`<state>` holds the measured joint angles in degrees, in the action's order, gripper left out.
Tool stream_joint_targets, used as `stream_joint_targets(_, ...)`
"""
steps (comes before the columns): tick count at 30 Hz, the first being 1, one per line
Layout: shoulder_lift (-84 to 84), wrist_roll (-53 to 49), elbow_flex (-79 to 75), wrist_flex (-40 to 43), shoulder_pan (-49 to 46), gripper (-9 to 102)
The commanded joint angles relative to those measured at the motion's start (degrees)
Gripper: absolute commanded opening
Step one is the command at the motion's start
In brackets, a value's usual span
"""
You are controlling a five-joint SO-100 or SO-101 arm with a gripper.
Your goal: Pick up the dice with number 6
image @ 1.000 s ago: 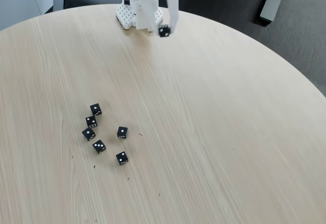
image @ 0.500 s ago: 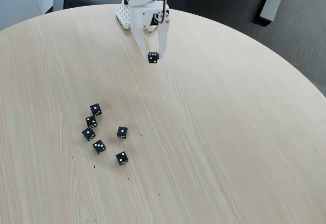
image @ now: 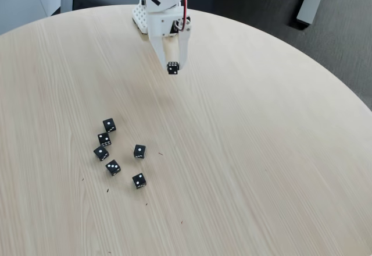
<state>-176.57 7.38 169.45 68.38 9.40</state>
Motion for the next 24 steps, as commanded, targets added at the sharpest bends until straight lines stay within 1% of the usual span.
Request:
stream_joint_targets(1, -3.96, -1.05, 1.14, -0.44, -0.35, 0)
stream_joint_targets(18, -4.83, -2.55, 1.41, -0.35, -0.18, 0)
stream_joint_targets(24, -4.92, 1.41, 1.49, -0.35, -0.18, 0)
